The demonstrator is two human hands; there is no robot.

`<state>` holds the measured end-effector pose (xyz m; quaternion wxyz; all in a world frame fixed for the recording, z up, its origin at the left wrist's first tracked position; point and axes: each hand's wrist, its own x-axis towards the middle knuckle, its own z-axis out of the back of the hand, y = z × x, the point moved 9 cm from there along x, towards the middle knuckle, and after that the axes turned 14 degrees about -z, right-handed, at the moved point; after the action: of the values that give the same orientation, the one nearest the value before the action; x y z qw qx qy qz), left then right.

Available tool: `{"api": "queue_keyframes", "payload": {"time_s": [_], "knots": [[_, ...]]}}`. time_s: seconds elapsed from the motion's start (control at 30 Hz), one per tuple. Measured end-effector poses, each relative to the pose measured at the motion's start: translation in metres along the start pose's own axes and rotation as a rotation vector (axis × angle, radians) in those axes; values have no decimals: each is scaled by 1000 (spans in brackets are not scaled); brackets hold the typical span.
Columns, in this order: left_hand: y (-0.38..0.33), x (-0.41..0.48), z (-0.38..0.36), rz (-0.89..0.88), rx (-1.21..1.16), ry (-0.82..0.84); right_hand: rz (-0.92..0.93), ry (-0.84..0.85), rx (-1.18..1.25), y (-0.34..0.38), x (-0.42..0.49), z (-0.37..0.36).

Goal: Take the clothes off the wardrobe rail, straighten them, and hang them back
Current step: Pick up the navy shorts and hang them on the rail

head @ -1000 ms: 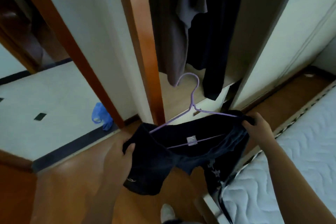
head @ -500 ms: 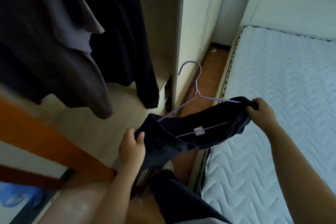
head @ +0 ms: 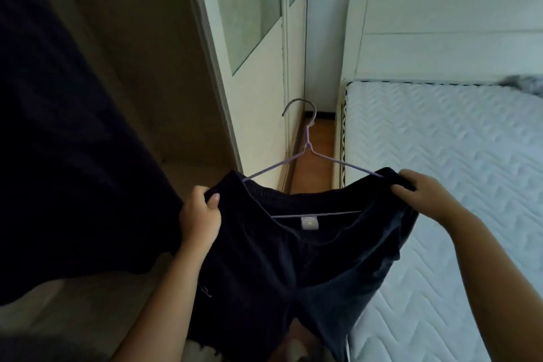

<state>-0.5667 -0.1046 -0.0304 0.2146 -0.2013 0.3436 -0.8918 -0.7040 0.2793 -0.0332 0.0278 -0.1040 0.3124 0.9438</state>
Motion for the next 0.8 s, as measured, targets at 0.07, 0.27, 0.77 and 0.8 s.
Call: {"api": "queue_keyframes", "payload": {"time_s": [0.07,0.27,0.77,0.8], "knots": [[-15,34,-16,-46,-13,21,4,0,4,0,20,16],[-34,113,-37,-163,-34,93,120,56,-126,41,43,21],[-110,138,127,-745,629,-233,274,149,295,222,10,10],[-114,143,138,-745,671,-239,282,182,313,237,5,6]]}}
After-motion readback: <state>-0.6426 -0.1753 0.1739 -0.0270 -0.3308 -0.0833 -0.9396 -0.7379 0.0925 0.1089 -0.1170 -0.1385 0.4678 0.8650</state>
